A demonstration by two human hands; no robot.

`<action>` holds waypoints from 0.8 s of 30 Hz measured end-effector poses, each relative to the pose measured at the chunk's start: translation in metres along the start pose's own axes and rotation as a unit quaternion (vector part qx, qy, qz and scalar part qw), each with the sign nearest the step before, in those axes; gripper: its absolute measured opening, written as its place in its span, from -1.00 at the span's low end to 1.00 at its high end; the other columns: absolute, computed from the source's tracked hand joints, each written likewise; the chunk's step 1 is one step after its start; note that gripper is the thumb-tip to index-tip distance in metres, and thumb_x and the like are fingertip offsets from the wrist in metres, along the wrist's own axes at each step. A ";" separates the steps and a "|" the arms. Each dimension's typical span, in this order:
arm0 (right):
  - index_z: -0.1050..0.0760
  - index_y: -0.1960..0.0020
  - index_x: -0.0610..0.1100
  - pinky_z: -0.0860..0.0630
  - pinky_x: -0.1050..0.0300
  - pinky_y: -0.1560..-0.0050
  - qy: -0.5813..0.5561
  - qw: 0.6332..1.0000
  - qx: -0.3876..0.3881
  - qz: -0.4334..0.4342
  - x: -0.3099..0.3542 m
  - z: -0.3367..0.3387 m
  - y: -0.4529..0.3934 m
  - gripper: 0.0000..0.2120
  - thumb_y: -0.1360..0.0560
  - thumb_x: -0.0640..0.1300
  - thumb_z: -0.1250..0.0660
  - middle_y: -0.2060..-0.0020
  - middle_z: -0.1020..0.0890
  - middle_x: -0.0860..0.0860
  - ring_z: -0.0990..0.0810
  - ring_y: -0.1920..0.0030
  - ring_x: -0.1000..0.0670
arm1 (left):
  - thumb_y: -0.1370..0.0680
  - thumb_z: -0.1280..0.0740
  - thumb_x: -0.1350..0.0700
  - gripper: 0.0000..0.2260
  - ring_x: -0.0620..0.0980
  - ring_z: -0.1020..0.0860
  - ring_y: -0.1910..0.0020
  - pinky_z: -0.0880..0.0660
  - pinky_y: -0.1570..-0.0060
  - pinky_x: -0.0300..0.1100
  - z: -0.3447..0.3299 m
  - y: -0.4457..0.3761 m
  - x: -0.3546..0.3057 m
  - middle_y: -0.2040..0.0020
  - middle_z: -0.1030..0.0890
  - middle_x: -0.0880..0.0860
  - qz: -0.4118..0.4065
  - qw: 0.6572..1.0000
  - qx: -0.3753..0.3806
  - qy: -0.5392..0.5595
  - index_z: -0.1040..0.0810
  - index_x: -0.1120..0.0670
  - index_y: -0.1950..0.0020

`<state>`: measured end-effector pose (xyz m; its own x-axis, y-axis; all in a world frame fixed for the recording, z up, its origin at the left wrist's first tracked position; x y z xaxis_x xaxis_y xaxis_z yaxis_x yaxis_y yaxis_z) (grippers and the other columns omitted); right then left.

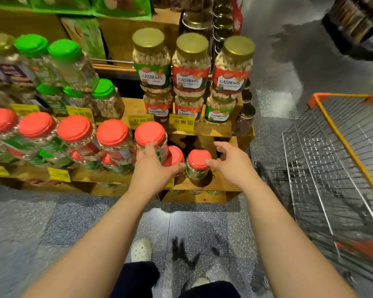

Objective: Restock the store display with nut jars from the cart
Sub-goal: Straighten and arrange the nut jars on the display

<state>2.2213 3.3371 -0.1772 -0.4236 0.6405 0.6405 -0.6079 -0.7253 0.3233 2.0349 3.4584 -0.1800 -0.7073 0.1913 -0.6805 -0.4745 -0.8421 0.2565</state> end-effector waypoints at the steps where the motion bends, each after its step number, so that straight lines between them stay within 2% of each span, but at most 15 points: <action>1: -0.36 -0.53 -0.02 -0.45 -0.01 -0.35 0.002 1.000 -0.004 -0.002 -0.010 -0.008 -0.007 -0.34 -0.51 0.03 -0.51 -0.42 -0.52 -0.03 -0.57 -0.31 -0.07 | -0.36 -0.58 -0.23 -0.07 0.15 -0.39 -0.44 -0.38 -0.37 0.02 -0.014 -0.004 0.008 -0.49 -0.38 0.17 -0.005 1.000 0.016 -0.007 -0.24 0.08 -0.57; 5: -0.39 -0.51 0.00 -0.45 0.14 -0.23 -0.012 1.000 -0.018 -0.010 -0.053 -0.049 -0.037 -0.37 -0.50 0.01 -0.52 -0.38 -0.56 0.00 -0.59 -0.24 -0.02 | -0.38 -0.57 -0.23 -0.09 0.10 -0.44 -0.40 -0.41 -0.33 -0.02 -0.074 -0.026 0.049 -0.46 -0.42 0.13 -0.024 0.995 0.090 -0.035 -0.22 0.05 -0.57; 9: -0.38 -0.52 0.02 -0.45 0.14 -0.21 0.007 1.000 -0.023 -0.013 -0.095 -0.094 -0.069 -0.36 -0.51 0.05 -0.50 -0.38 -0.55 0.02 -0.58 -0.26 -0.01 | -0.39 -0.57 -0.20 -0.16 0.06 -0.46 -0.36 -0.41 -0.21 -0.12 -0.125 -0.058 0.093 -0.40 -0.47 0.07 -0.034 0.990 0.131 -0.035 -0.27 0.02 -0.54; 12: -0.39 -0.51 0.05 -0.49 0.07 -0.27 0.001 0.999 -0.031 -0.018 -0.124 -0.126 -0.091 -0.39 -0.51 0.05 -0.50 -0.38 -0.56 0.02 -0.57 -0.28 -0.02 | -0.39 -0.57 -0.19 -0.15 0.05 -0.47 -0.37 -0.40 -0.21 -0.17 -0.157 -0.082 0.123 -0.43 -0.46 0.07 -0.041 0.989 0.142 -0.028 -0.28 0.04 -0.55; 15: -0.42 -0.49 0.07 -0.48 0.10 -0.21 0.002 0.998 -0.053 -0.018 -0.152 -0.157 -0.112 -0.41 -0.51 0.06 -0.49 -0.34 -0.58 0.03 -0.58 -0.25 -0.01 | -0.41 -0.57 -0.15 -0.15 0.05 -0.45 -0.39 -0.37 -0.20 -0.20 -0.188 -0.101 0.151 -0.45 -0.43 0.06 -0.048 0.988 0.145 -0.029 -0.26 0.04 -0.57; 19: -0.44 -0.47 0.08 -0.48 0.06 -0.29 0.011 0.994 -0.105 0.001 -0.183 -0.185 -0.135 -0.44 -0.51 0.09 -0.48 -0.36 -0.57 0.05 -0.55 -0.31 0.00 | -0.39 -0.57 -0.18 -0.12 0.07 -0.43 -0.43 -0.39 -0.35 -0.10 -0.226 -0.126 0.179 -0.50 -0.40 0.08 -0.062 0.985 0.154 -0.039 -0.24 0.04 -0.58; 24: -0.51 -0.41 0.07 -0.53 -0.07 -0.29 -0.019 0.983 -0.180 0.043 -0.216 -0.203 -0.161 -0.49 -0.49 0.05 -0.51 -0.25 -0.63 0.05 -0.59 -0.20 0.04 | -0.40 -0.57 -0.19 -0.09 0.09 -0.41 -0.46 -0.36 -0.38 -0.08 -0.264 -0.150 0.197 -0.53 -0.39 0.06 -0.087 0.986 0.138 -0.027 -0.19 0.02 -0.61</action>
<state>2.2738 3.3667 -0.5090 -0.4632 0.5663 0.6818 -0.7718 -0.6358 0.0038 2.1050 3.4888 -0.5337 -0.6264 0.3538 -0.6947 -0.7099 -0.6269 0.3209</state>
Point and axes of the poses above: each hand's wrist, its own y-axis away from the middle knuckle, its own z-axis out of the back of the hand, x = y × z, the point moved 1 cm from there along -y, towards the middle knuckle
